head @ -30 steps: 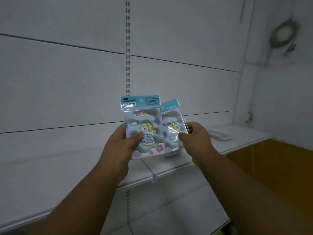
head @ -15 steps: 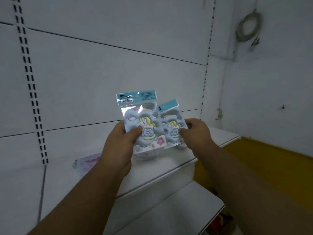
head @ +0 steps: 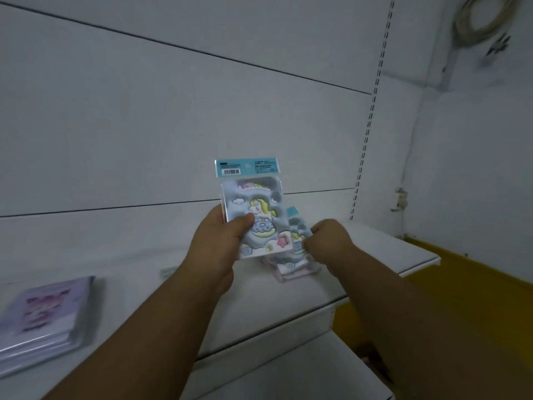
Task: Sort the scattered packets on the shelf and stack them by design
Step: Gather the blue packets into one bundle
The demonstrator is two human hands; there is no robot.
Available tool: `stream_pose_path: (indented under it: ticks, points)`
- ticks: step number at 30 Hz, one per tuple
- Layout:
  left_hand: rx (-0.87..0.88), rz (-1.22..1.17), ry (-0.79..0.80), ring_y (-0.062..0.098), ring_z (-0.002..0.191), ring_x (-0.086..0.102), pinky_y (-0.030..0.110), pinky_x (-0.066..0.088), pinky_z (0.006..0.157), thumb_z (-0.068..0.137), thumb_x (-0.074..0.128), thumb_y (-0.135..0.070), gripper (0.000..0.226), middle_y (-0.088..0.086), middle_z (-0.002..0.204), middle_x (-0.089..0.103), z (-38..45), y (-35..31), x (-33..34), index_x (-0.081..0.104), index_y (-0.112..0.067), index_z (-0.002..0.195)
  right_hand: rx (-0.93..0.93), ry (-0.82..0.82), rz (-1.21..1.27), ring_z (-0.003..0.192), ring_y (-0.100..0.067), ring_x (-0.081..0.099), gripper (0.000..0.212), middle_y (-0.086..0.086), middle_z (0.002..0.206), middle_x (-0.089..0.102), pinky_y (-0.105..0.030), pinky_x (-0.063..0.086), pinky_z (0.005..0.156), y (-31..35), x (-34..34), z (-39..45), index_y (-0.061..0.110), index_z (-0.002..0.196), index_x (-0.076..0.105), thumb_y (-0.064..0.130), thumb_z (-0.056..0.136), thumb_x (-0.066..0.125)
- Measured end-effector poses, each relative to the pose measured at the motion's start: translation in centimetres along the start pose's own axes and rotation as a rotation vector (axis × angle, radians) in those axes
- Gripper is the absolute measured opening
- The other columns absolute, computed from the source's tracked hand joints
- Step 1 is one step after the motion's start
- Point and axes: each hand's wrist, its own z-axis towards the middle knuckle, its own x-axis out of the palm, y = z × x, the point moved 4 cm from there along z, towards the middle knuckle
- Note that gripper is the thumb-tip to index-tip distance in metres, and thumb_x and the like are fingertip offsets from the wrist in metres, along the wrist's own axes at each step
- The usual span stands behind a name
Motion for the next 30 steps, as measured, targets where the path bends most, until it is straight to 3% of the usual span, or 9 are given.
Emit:
stream_pose_path:
  ticks: [3, 9, 11, 13, 15, 20, 24, 27, 30]
  points:
    - [-0.015, 0.015, -0.080, 0.032, 0.085, 0.075, 0.047, 0.059, 0.079, 0.090, 0.062, -0.003, 0.018, 0.012, 0.096, 0.077, 1.4, 1.5, 1.4, 0.067, -0.012, 0.105, -0.022, 0.091, -0.108, 0.053, -0.009, 0.039, 0.034, 0.000, 0.063, 0.041, -0.018, 0.027, 0.045, -1.0, 1.0, 2.0, 0.014, 0.062, 0.041, 0.018, 0.083, 0.067]
    - [-0.046, 0.056, -0.195, 0.030, 0.082, 0.075, 0.041, 0.060, 0.072, 0.090, 0.064, -0.005, 0.020, 0.012, 0.099, 0.075, 3.5, 4.1, 3.3, 0.063, -0.012, 0.109, -0.234, 0.135, -0.265, 0.068, -0.019, 0.053, 0.031, 0.002, 0.064, 0.047, -0.022, 0.035, 0.054, -1.0, 0.3, 3.0, 0.016, 0.063, 0.045, 0.028, 0.084, 0.064]
    - [-0.056, 0.055, -0.221, 0.029, 0.083, 0.075, 0.040, 0.061, 0.070, 0.090, 0.064, -0.003, 0.025, 0.010, 0.101, 0.074, 4.0, 4.7, 3.9, 0.059, -0.015, 0.112, -0.272, 0.159, -0.087, 0.067, -0.020, 0.057, 0.032, -0.005, 0.073, 0.059, -0.024, 0.042, 0.055, -0.3, -0.5, 3.0, 0.006, 0.078, 0.059, 0.030, 0.096, 0.047]
    - [-0.054, 0.061, -0.233, 0.030, 0.086, 0.074, 0.043, 0.061, 0.073, 0.090, 0.064, -0.002, 0.028, 0.011, 0.104, 0.072, 4.7, 5.2, 4.5, 0.057, -0.016, 0.113, -0.203, 0.261, 0.296, 0.066, -0.021, 0.061, 0.042, -0.011, 0.085, 0.067, -0.027, 0.047, 0.056, 0.2, -1.2, 2.9, 0.005, 0.097, 0.064, 0.036, 0.101, 0.035]
    - [-0.058, 0.094, -0.239, 0.031, 0.086, 0.074, 0.045, 0.061, 0.074, 0.090, 0.064, -0.003, 0.027, 0.013, 0.105, 0.071, 5.6, 5.5, 4.9, 0.056, -0.013, 0.114, -0.168, 0.385, 0.544, 0.057, -0.020, 0.059, 0.034, -0.011, 0.080, 0.068, -0.027, 0.046, 0.049, 0.5, -1.7, 2.5, 0.009, 0.096, 0.063, 0.039, 0.099, 0.045]
    - [-0.223, 0.278, -0.340, 0.033, 0.080, 0.074, 0.045, 0.061, 0.078, 0.095, 0.059, -0.023, 0.018, 0.016, 0.090, 0.074, 8.7, 5.5, 4.0, 0.064, -0.006, 0.096, -0.162, 0.418, 0.523, 0.053, -0.016, 0.057, 0.009, -0.010, 0.075, 0.068, -0.025, 0.045, 0.047, -0.6, -2.3, 3.6, 0.012, 0.087, 0.061, 0.018, 0.090, 0.066]
    - [-0.203, 0.801, -0.340, 0.024, 0.067, 0.068, 0.034, 0.060, 0.058, 0.088, 0.058, -0.009, 0.012, 0.011, 0.078, 0.068, 11.3, 6.3, 2.7, 0.062, 0.002, 0.090, -0.136, 0.429, 0.322, 0.053, -0.019, 0.065, 0.018, -0.013, 0.077, 0.073, -0.022, 0.044, 0.041, -1.9, -1.5, 4.7, -0.002, 0.087, 0.068, 0.016, 0.085, 0.071]
    - [-0.188, 1.230, -0.276, 0.025, 0.082, 0.070, 0.035, 0.061, 0.075, 0.083, 0.065, -0.018, 0.018, 0.010, 0.088, 0.070, 12.1, 7.0, 3.0, 0.067, -0.005, 0.095, -0.158, 0.426, 0.111, 0.056, -0.021, 0.069, 0.023, -0.012, 0.070, 0.072, -0.021, 0.043, 0.042, -2.3, -0.5, 5.0, -0.004, 0.080, 0.068, 0.018, 0.082, 0.074]
    - [-0.164, 1.505, -0.246, 0.019, 0.084, 0.061, 0.028, 0.051, 0.072, 0.085, 0.067, -0.032, 0.028, 0.002, 0.090, 0.062, 11.8, 6.9, 3.5, 0.064, -0.012, 0.105, -0.294, 0.263, -0.235, 0.057, -0.010, 0.055, 0.025, 0.001, 0.067, 0.061, -0.020, 0.038, 0.048, -2.0, -0.2, 4.9, 0.011, 0.076, 0.063, 0.032, 0.077, 0.076]
